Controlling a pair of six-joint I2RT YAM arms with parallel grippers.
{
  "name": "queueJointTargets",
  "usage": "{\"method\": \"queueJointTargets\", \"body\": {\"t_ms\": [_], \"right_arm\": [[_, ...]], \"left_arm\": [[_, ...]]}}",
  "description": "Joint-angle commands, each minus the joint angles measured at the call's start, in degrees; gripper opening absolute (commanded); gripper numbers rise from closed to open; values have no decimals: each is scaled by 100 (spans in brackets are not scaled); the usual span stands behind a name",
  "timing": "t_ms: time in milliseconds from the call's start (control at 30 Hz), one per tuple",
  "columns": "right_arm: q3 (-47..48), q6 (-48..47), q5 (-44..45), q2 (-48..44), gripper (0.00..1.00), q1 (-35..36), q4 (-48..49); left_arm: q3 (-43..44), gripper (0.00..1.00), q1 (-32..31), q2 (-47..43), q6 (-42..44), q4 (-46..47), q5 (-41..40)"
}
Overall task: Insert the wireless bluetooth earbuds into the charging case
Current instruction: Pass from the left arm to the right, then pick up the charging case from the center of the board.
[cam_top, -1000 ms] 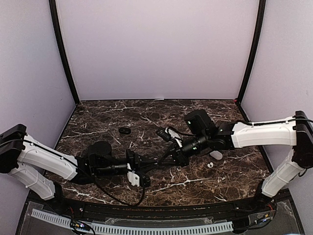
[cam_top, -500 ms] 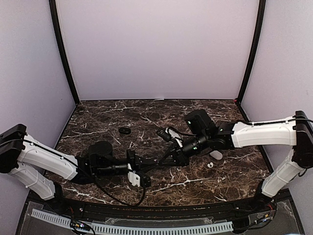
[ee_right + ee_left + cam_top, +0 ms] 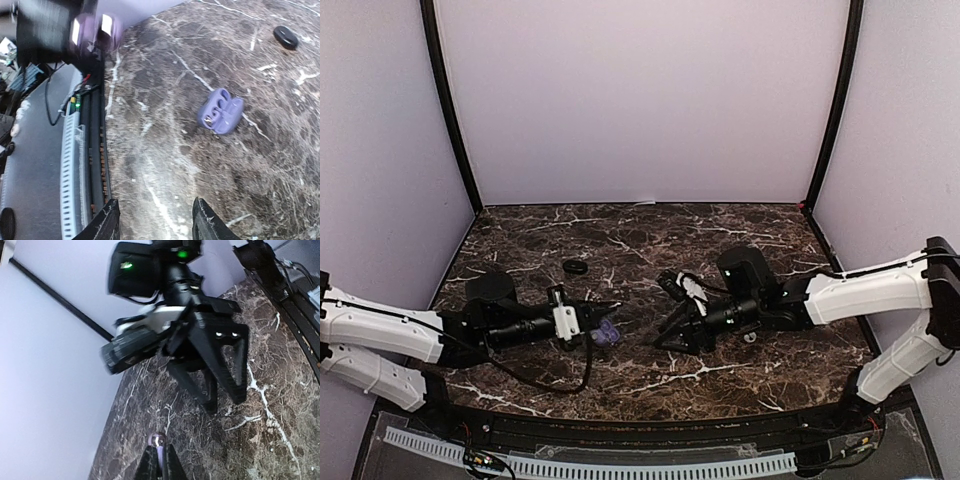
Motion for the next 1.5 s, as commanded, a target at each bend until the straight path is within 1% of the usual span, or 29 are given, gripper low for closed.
{"method": "queueJointTargets", "body": {"t_ms": [0,67,167,233,300,467,500,533,633,733,800,900,1133,1467], "right_arm": [[-491,526,1178,333,50,285,1676],[-459,688,1616,724,50,531,1972],[-96,1057,2240,1464,51,897,2112],[81,1462,2554,1831,51,1050,2252],[197,1889,2647,2132,51,1109,2409],[479,2870,2942,2450,51,1077,2363],[573,3005,2993,2492,49,1058,2261],[856,3099,3096,2662,39,979,2012],[1137,2876,3022,2811,35,934,1794],[1495,2741,2876,2991,33,891,1418],[1655,2778,2934,3057,28,864,1187],[1646,2885,3127,3008,26,847,1069],[1659,2828,3366,2936,25,844,874],[2094,2615,3220,3244,25,844,589]], "left_arm": [[230,0,874,-604,-2245,-1389,302],[222,0,1099,-832,-2796,-1618,352],[374,0,1369,-1019,-3296,-2096,413],[497,0,1500,-1082,-3494,-2391,331],[547,0,1620,-1170,-3647,-2559,233],[508,0,1854,-1337,-3828,-2663,222],[497,0,1875,-1344,-3866,-2663,231],[464,0,1895,-1341,-3891,-2642,246],[437,0,1903,-1359,-3882,-2609,307],[449,0,1900,-1374,-3875,-2634,350],[448,0,1904,-1376,-3858,-2645,333],[445,0,1904,-1384,-3860,-2654,315],[415,0,1904,-1396,-3847,-2655,239],[404,0,1904,-1394,-3838,-2681,218]]}}
